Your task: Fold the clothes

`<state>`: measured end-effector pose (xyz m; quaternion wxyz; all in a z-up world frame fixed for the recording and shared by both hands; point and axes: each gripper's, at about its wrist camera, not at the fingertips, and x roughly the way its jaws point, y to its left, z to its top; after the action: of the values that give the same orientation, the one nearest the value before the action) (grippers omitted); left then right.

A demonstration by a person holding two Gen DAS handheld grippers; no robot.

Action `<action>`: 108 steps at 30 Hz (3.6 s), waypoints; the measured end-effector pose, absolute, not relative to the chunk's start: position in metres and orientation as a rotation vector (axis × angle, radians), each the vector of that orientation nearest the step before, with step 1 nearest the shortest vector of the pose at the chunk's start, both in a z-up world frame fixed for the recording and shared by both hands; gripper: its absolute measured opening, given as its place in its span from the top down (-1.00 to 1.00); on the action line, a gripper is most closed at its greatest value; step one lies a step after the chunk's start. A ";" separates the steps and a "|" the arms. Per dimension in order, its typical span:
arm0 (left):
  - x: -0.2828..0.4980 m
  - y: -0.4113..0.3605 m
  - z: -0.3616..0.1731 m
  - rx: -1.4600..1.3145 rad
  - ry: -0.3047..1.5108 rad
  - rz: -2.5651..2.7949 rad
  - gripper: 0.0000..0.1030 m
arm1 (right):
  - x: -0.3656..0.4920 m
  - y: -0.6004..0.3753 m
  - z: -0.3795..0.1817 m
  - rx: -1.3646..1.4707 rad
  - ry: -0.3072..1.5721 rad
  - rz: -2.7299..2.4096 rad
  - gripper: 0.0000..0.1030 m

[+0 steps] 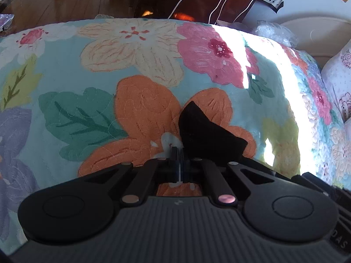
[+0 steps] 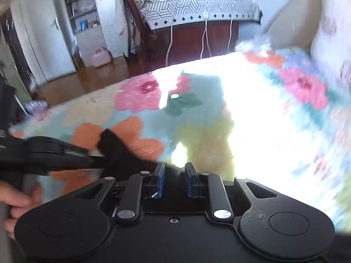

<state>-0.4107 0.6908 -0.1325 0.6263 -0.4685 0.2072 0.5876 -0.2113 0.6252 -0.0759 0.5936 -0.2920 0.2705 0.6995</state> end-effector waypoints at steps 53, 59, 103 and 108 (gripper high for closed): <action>-0.155 0.405 0.076 -0.409 0.639 0.320 -0.43 | -0.029 0.067 0.084 0.304 1.010 0.874 -0.32; -0.088 0.324 0.028 -0.324 0.648 0.179 -0.43 | 0.029 0.075 0.024 0.053 0.879 0.581 -0.35; 0.135 0.218 -0.094 0.039 0.787 -0.078 -0.43 | 0.215 -0.028 -0.042 0.238 0.474 0.087 0.80; 0.150 0.216 -0.106 0.032 0.820 -0.056 -0.43 | 0.240 -0.038 -0.061 0.227 0.572 0.100 0.76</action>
<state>0.1502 0.2156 -0.1056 0.9167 0.0157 0.3985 -0.0271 0.2399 -0.0382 -0.0613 0.9518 0.1115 0.2816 0.0491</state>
